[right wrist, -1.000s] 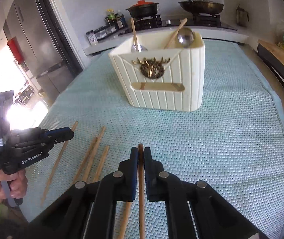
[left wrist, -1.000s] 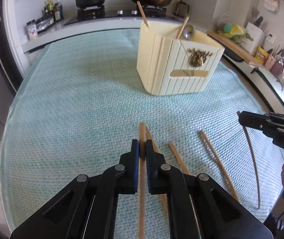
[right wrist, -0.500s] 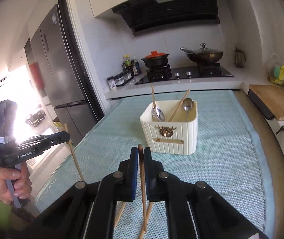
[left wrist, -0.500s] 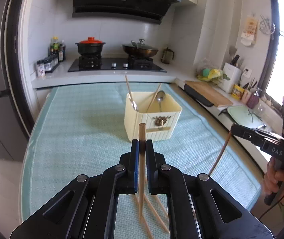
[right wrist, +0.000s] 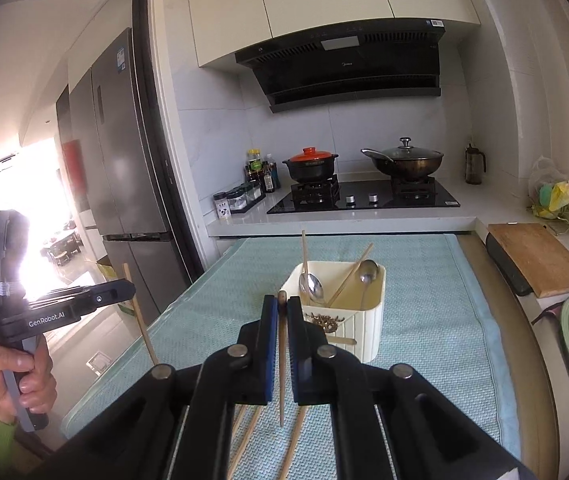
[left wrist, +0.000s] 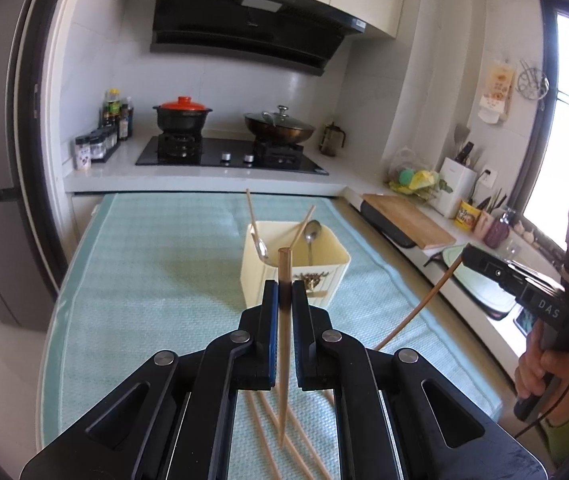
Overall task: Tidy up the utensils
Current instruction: 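Carry the chopstick with the left tool while the right tool carries its chopstick over the holder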
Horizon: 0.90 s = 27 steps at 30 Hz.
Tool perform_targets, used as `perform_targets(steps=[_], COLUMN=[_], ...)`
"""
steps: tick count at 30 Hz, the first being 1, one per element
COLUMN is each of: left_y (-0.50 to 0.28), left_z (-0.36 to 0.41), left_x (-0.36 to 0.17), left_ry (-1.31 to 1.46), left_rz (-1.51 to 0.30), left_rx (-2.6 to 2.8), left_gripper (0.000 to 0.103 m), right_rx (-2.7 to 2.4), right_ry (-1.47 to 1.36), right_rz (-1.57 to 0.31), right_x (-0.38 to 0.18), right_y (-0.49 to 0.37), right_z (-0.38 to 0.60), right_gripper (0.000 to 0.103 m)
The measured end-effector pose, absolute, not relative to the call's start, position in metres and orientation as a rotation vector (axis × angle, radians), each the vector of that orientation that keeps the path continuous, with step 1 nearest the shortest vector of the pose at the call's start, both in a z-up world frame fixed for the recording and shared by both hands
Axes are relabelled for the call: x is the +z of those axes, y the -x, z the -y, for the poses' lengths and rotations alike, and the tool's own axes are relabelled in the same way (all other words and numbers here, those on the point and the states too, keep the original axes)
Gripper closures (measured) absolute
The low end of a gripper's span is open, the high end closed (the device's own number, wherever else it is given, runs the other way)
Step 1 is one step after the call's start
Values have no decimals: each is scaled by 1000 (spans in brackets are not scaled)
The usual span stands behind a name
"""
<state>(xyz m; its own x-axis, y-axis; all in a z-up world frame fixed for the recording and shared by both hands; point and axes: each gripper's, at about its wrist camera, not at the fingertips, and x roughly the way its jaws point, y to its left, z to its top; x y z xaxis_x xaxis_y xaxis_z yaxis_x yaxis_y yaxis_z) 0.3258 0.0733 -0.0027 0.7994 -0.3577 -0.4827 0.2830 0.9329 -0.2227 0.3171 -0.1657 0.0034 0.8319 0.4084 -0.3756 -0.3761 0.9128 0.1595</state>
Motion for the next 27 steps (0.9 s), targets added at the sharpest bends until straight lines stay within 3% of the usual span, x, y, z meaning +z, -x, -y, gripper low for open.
perform_targets(steps=[12, 27], left_y=[-343, -440], left_z=[-79, -47], left_x=[39, 92], left_ry=[176, 173], left_rz=[-489, -378], left_rx=[-333, -317], left_gripper=[98, 99], right_rx=[411, 341], right_ry=[-51, -9], right_rz=[-384, -242], right_x=[30, 109], right_y=[-327, -404], right_z=[172, 173], right_gripper=[98, 98])
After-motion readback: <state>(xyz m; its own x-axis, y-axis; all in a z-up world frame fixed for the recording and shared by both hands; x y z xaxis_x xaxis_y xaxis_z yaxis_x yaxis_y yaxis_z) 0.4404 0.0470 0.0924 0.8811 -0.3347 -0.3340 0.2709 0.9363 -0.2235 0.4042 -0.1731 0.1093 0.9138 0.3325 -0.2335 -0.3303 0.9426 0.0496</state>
